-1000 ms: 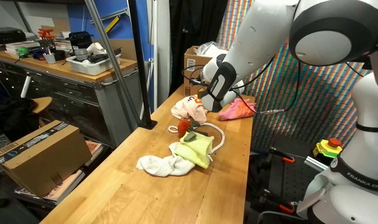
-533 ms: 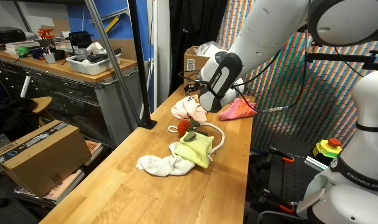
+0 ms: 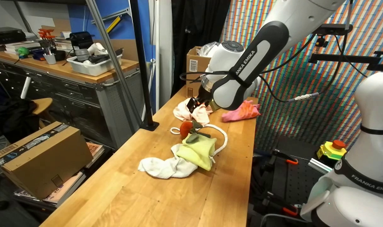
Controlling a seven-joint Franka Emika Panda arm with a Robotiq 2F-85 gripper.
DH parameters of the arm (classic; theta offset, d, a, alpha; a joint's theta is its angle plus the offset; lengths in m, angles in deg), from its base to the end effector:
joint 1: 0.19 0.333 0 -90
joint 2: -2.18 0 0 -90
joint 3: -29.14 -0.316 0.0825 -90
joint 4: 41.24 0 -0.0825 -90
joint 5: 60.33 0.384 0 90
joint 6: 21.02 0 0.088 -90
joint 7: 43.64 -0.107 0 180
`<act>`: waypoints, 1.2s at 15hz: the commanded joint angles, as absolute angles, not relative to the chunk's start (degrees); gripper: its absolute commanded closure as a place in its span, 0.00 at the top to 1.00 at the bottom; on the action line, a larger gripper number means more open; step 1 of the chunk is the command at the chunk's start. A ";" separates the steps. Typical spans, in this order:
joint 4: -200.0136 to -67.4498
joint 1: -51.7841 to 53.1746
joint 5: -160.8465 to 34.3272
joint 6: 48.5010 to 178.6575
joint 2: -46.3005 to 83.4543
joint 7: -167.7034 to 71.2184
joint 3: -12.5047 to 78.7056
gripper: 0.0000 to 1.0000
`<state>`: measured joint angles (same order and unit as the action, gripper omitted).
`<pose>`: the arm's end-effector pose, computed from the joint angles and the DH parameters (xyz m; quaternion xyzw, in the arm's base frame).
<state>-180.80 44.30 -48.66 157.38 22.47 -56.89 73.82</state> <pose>0.5244 -0.0231 0.2518 0.9562 -0.1701 0.2289 0.0666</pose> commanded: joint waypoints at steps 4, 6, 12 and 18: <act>-185.74 44.49 -51.08 146.52 12.76 -47.60 67.35 1.00; -185.93 36.22 -55.93 144.61 11.13 -49.40 58.21 1.00; -184.03 19.76 -62.26 145.58 16.00 -50.62 40.82 1.00; -183.11 15.60 -69.83 146.23 19.50 -53.90 38.77 1.00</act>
